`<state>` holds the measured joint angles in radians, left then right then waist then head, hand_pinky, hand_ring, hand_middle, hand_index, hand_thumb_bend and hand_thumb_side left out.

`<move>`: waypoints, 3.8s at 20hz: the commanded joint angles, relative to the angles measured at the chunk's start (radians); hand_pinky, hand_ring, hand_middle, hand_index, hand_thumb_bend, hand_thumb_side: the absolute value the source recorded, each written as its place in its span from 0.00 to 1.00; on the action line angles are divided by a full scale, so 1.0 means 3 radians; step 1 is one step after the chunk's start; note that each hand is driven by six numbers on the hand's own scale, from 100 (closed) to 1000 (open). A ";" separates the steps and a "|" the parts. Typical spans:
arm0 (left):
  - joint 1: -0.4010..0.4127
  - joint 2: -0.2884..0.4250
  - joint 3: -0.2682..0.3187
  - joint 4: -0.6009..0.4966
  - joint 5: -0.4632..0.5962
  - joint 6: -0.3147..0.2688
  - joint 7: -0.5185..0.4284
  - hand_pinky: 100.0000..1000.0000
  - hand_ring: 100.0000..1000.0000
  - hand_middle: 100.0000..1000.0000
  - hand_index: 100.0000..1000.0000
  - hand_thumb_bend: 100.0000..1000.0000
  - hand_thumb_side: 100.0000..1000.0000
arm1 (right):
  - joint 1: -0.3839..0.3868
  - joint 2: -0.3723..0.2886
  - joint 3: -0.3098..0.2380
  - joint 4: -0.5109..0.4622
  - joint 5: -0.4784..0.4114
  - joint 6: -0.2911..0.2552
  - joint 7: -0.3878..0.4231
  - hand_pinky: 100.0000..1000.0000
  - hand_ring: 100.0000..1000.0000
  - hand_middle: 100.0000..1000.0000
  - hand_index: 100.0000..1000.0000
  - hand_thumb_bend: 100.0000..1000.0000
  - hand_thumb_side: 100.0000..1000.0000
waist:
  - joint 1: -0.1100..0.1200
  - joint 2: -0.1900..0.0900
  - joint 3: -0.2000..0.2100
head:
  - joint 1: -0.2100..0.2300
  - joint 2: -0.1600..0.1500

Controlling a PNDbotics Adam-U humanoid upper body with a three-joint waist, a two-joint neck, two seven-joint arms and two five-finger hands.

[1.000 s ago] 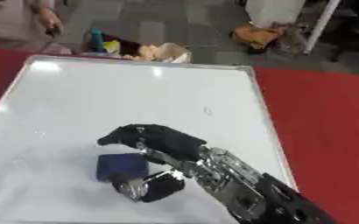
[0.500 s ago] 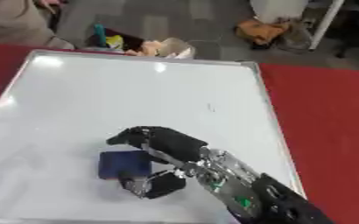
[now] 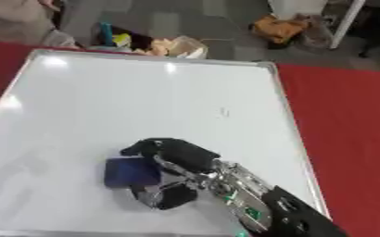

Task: Wipe the whiteboard clean with a brush.

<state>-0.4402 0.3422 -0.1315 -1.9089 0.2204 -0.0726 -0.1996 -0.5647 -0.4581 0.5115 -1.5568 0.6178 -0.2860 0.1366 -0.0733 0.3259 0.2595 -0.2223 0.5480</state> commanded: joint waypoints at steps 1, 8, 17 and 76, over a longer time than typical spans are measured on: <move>-0.0045 0.0041 0.0003 -0.0074 -0.0003 -0.0006 -0.0014 0.42 0.48 0.53 1.00 0.19 0.81 | -0.0060 -0.0011 -0.0021 0.0003 0.0047 -0.0027 -0.0016 0.81 0.85 0.79 0.94 0.00 0.65 | 0.0024 -0.0047 0.0005 | 0.0005 -0.0016; -0.0047 0.0046 0.0004 -0.0084 0.0000 -0.0010 -0.0020 0.42 0.48 0.53 1.00 0.19 0.81 | -0.0057 0.0006 -0.0020 0.0081 0.0095 -0.0051 -0.0037 0.81 0.85 0.79 0.94 0.00 0.68 | 0.0023 -0.0035 0.0009 | 0.0000 -0.0010; -0.0045 0.0045 0.0002 -0.0088 -0.0004 -0.0012 -0.0030 0.42 0.48 0.53 1.00 0.19 0.81 | -0.0047 0.0032 -0.0020 0.0182 0.0148 -0.0068 -0.0069 0.80 0.84 0.77 0.94 0.00 0.68 | 0.0015 -0.0025 0.0015 | 0.0018 0.0001; -0.0041 0.0055 0.0004 -0.0105 -0.0012 -0.0026 -0.0074 0.42 0.48 0.54 1.00 0.18 0.81 | -0.0018 0.0069 -0.0066 0.0362 0.0593 0.0052 -0.0241 0.51 0.46 0.59 0.91 0.00 0.00 | 0.0008 0.0008 0.0012 | 0.0051 0.0098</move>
<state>-0.4411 0.3422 -0.1316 -1.9203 0.2196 -0.0793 -0.2188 -0.5888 -0.4172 0.4828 -1.4913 0.7769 -0.2748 0.0597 -0.0757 0.3376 0.2647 -0.2106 0.5707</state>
